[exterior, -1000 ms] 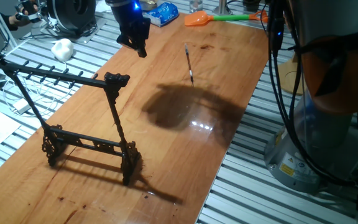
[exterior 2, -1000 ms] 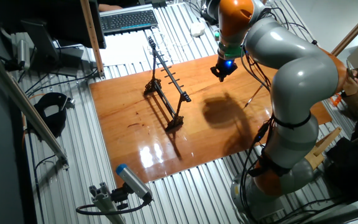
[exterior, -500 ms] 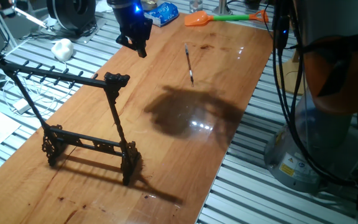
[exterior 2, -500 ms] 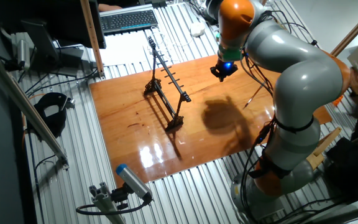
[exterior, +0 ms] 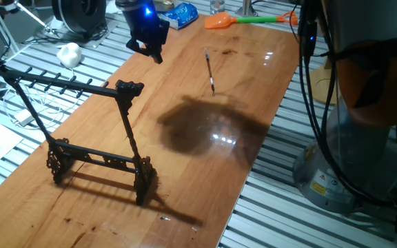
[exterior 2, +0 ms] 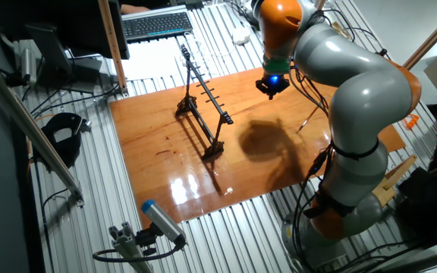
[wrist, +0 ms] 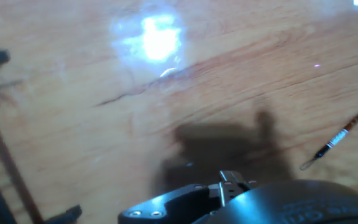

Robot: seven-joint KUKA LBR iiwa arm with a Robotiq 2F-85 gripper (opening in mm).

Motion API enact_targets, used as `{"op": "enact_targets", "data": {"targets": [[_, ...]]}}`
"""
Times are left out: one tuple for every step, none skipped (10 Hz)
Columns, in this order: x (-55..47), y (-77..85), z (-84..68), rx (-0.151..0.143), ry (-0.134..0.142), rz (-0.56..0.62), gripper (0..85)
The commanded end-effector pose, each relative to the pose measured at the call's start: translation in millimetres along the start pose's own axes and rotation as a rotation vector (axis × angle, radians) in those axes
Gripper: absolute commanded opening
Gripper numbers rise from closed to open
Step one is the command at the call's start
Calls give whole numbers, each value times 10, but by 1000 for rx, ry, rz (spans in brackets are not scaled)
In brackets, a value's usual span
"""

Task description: Place the brush on the pen rack

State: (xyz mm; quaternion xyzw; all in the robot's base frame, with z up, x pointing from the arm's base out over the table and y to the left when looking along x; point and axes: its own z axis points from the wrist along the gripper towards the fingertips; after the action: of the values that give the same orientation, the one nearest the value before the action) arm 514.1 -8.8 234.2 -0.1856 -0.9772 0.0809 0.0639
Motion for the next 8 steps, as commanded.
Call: {"op": "enact_targets", "data": {"targets": [[-71,-202,52,19,1,27,170],[-160,-445,135,20,-1,38,170],[-260,-677,218,-4,7,28,170],[-348,-915,304,-37,25,20,170],[-405,-1155,414,-59,32,12,170],[-443,-1350,512,-65,32,5,170],[-458,-1494,575,-77,43,15,170],[-467,-1598,599,-71,49,24,170]]}}
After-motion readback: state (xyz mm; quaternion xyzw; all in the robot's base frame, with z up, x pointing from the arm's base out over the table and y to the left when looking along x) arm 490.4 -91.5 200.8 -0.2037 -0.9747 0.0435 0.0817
